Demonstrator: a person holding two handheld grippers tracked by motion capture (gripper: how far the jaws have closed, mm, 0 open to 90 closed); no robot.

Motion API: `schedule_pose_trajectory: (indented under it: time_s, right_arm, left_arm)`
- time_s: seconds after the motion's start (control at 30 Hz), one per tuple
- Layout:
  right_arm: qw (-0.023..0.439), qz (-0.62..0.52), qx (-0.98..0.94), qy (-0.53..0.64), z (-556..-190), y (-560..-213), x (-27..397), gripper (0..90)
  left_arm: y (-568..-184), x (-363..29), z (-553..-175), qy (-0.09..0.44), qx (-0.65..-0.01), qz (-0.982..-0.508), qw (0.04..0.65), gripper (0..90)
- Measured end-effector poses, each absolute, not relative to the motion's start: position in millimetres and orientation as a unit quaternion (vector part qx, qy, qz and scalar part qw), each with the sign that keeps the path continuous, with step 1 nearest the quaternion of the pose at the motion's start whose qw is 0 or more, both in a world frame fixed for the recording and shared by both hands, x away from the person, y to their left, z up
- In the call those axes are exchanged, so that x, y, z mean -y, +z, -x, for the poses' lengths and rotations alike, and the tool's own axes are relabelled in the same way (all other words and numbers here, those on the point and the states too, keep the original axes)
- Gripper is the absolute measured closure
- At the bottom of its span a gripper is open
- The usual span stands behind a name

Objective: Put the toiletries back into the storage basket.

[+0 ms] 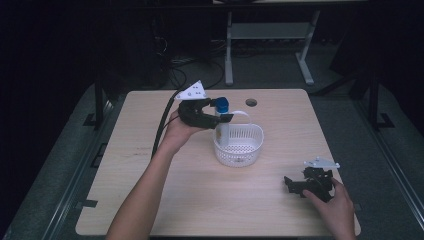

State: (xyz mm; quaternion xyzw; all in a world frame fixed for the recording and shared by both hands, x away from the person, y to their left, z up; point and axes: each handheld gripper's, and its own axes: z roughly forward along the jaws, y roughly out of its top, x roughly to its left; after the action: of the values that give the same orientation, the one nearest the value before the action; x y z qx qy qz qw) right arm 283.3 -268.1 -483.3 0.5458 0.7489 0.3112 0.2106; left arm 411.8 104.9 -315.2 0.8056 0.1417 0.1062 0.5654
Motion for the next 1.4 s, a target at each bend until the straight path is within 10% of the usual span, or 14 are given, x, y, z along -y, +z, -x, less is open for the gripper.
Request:
schedule_pose_trajectory:
  time_s: [1.4]
  right_arm:
    - [0.211,-0.546,-0.749,0.311,-283,-483,268,0.0]
  left_arm:
    - [-362,-94,-414,0.103,-0.146,-0.829,0.529,36.4]
